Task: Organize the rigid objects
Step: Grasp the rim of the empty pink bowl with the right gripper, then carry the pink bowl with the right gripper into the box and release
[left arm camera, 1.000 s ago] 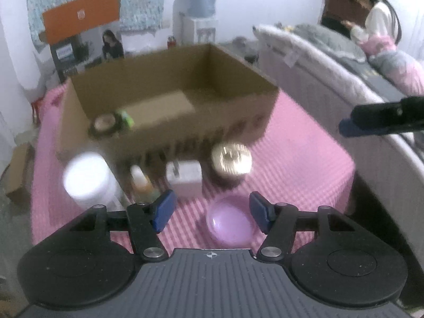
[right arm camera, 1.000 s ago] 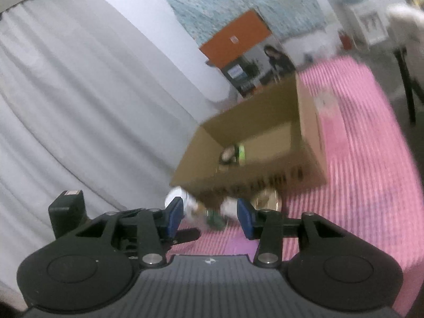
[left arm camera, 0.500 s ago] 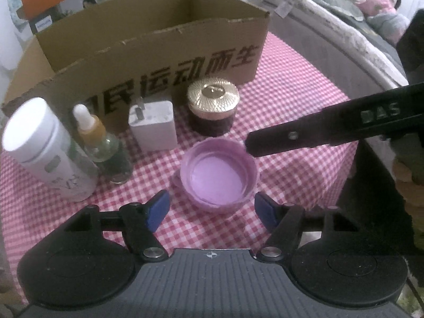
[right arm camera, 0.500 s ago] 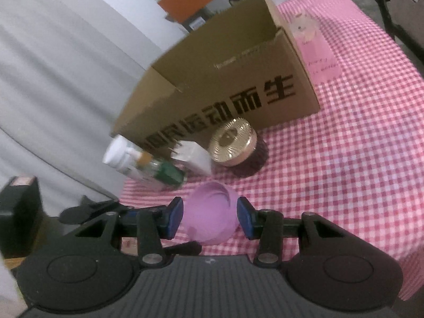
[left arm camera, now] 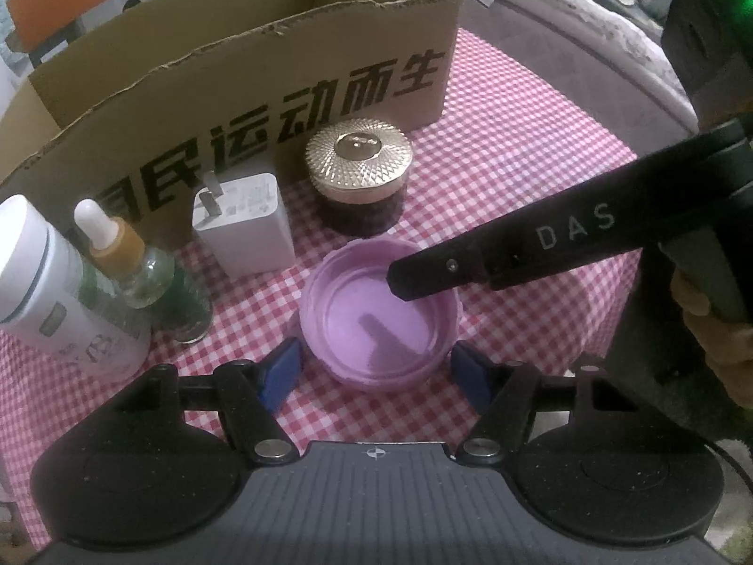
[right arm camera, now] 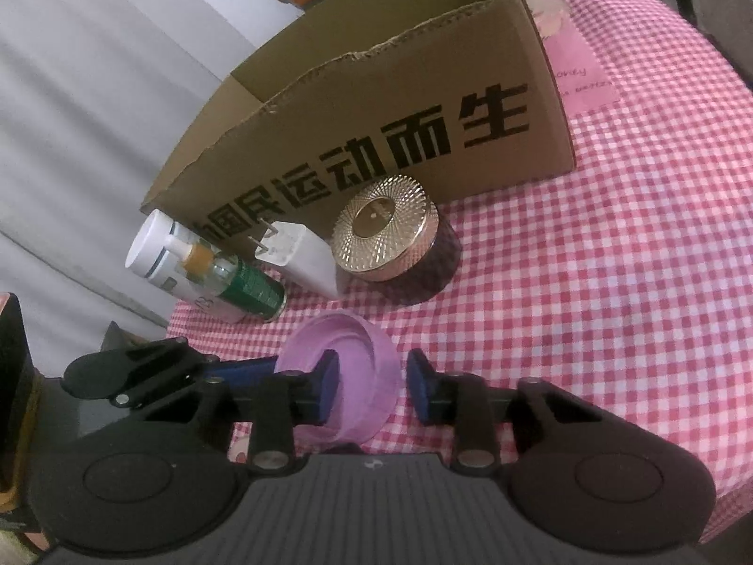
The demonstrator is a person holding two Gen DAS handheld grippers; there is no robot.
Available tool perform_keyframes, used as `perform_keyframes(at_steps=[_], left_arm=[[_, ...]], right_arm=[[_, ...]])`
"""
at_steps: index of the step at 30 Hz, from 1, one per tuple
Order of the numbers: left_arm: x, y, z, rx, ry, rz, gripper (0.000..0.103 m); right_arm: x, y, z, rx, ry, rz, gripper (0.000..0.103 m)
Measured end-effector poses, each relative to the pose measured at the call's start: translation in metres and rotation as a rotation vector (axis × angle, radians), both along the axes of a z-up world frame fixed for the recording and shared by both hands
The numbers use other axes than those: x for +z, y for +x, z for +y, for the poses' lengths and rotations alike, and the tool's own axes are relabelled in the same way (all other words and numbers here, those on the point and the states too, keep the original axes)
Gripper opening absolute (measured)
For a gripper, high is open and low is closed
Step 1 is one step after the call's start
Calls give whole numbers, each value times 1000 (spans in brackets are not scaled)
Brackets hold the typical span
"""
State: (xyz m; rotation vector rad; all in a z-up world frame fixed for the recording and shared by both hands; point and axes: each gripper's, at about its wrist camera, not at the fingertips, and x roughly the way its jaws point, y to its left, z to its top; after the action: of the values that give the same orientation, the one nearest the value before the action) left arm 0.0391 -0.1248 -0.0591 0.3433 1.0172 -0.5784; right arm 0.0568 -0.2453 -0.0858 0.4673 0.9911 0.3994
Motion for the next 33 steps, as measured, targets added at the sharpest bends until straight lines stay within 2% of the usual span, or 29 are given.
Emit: perform_keyframes(at_steps=[6, 17, 25, 33], left_arm=[[-1, -3, -1, -8, 8, -5, 69], [-2, 1, -7, -4, 21, -20, 70], [-5, -2, -5, -24, 11, -24, 72], [-5, 4, -4, -6, -5, -34, 70]], right_arm=[[-1, 2, 1, 9, -19, 0, 24], [-4, 5, 6, 28, -27, -5, 23], [-5, 5, -5, 17, 18, 15, 23], [-4, 5, -8, 16, 25, 6, 23]])
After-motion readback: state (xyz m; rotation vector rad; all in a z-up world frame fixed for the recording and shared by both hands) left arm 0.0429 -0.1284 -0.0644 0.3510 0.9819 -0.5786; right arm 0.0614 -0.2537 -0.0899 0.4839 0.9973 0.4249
